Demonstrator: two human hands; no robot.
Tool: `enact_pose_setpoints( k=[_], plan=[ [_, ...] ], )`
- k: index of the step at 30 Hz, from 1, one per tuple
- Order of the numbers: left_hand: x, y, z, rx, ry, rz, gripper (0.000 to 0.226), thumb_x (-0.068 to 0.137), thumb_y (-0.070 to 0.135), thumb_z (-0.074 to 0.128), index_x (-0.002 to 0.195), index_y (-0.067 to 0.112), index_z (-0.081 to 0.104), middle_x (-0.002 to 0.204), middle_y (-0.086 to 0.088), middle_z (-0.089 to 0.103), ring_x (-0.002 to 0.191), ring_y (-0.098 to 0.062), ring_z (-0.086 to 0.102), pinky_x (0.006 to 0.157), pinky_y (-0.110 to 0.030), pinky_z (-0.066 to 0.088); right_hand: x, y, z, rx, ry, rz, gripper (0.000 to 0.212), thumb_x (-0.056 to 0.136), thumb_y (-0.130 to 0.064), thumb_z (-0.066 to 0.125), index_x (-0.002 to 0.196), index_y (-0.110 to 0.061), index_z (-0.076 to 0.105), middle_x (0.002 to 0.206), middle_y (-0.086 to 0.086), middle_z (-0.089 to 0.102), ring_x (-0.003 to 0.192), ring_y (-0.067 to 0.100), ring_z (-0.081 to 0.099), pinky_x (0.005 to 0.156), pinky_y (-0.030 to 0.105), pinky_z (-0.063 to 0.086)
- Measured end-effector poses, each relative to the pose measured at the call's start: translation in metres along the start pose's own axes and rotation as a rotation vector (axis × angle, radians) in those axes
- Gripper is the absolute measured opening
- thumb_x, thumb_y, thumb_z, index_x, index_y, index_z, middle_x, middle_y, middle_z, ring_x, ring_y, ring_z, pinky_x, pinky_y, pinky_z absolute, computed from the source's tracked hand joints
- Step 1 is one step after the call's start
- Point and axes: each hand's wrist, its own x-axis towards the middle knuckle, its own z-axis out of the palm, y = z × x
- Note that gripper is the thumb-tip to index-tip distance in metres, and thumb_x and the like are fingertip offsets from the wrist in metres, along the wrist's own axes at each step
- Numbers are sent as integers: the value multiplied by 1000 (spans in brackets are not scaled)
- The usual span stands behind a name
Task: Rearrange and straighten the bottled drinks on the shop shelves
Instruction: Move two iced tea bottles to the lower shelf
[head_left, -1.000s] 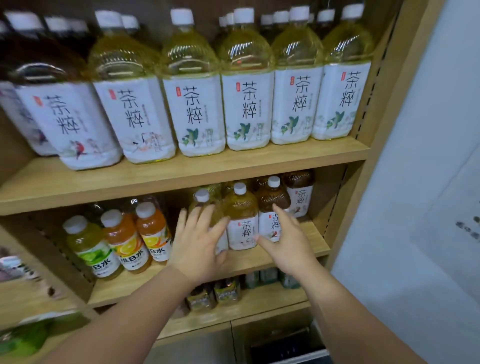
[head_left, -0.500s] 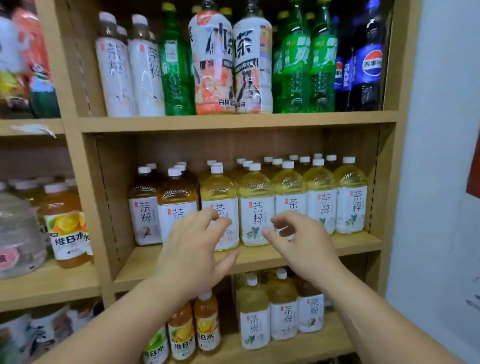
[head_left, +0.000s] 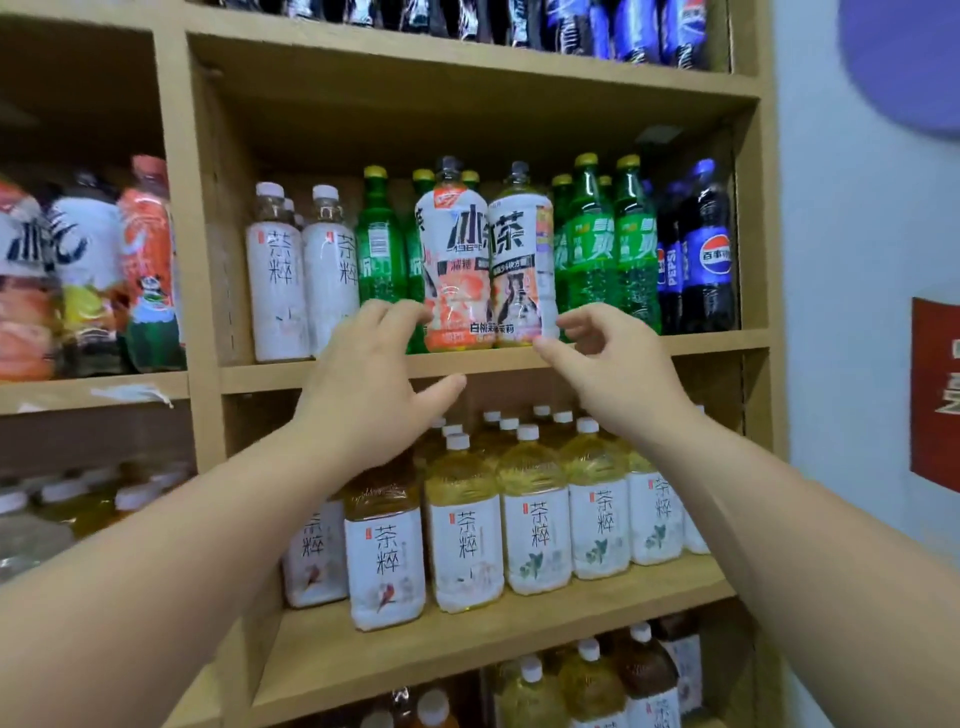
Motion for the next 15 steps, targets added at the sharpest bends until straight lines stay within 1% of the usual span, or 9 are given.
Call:
enact_pose_setpoints(
  k=[2, 4, 6, 7, 9, 11, 12, 13, 15],
  plan=[
    [20, 3, 0, -93, 17, -84, 66, 87, 51, 70, 143, 24, 46, 135, 0, 51, 125, -21, 50, 101, -39, 45, 16, -2, -2, -15, -7, -21, 46, 92, -51, 69, 128, -24, 62, 124, -3, 63, 112, 12, 57, 88, 29, 43],
    [37, 6, 4, -198, 32, -176, 67, 88, 50, 70, 144, 22, 45, 135, -1, 52, 120, -21, 53, 96, -39, 48, 31, -2, 0, -52, -43, -42, 54, 94, -50, 67, 138, -22, 55, 135, -1, 59, 121, 16, 54, 92, 29, 41],
    [53, 10, 13, -330, 29, -266, 68, 90, 49, 69, 146, 22, 42, 129, 3, 52, 114, -17, 53, 87, -33, 46, 47, 0, 4, -72, -83, -33, 62, 95, -50, 66, 145, -19, 48, 141, 1, 55, 126, 20, 53, 92, 31, 41],
    [60, 12, 18, -385, 18, -309, 69, 91, 49, 69, 148, 23, 40, 124, 6, 50, 111, -16, 51, 84, -31, 43, 55, 2, 7, -70, -105, -17, 65, 95, -50, 66, 147, -17, 45, 140, 1, 55, 125, 21, 54, 91, 32, 42],
    [74, 13, 28, -475, -4, -381, 70, 92, 49, 68, 150, 24, 36, 119, 9, 48, 108, -15, 53, 87, -34, 44, 69, 5, 13, -50, -144, 13, 65, 95, -50, 66, 146, -17, 43, 130, -2, 59, 116, 22, 59, 90, 35, 48],
    [84, 10, 37, -565, -28, -427, 72, 91, 50, 69, 149, 25, 35, 119, 8, 56, 107, -16, 60, 93, -39, 50, 84, 10, 22, -25, -158, 30, 62, 93, -52, 67, 140, -19, 44, 123, -1, 64, 105, 22, 64, 87, 39, 53],
    [87, 7, 44, -598, -35, -446, 74, 89, 51, 71, 150, 26, 35, 121, 5, 59, 108, -18, 62, 97, -42, 52, 90, 13, 26, -30, -165, 30, 62, 91, -53, 67, 139, -20, 44, 121, 0, 65, 103, 23, 65, 84, 38, 54],
    [89, 4, 50, -617, -28, -458, 77, 87, 53, 73, 149, 27, 36, 122, 3, 61, 108, -19, 64, 100, -46, 52, 96, 16, 30, -42, -172, 24, 66, 90, -55, 67, 140, -20, 44, 122, 1, 65, 104, 24, 65, 83, 37, 53],
    [92, 1, 63, -580, 21, -466, 84, 78, 60, 76, 146, 29, 38, 120, 6, 63, 108, -19, 65, 101, -48, 52, 108, 24, 39, -48, -179, 24, 79, 87, -58, 68, 148, -18, 37, 128, 2, 63, 110, 26, 64, 88, 40, 55]
  ],
)
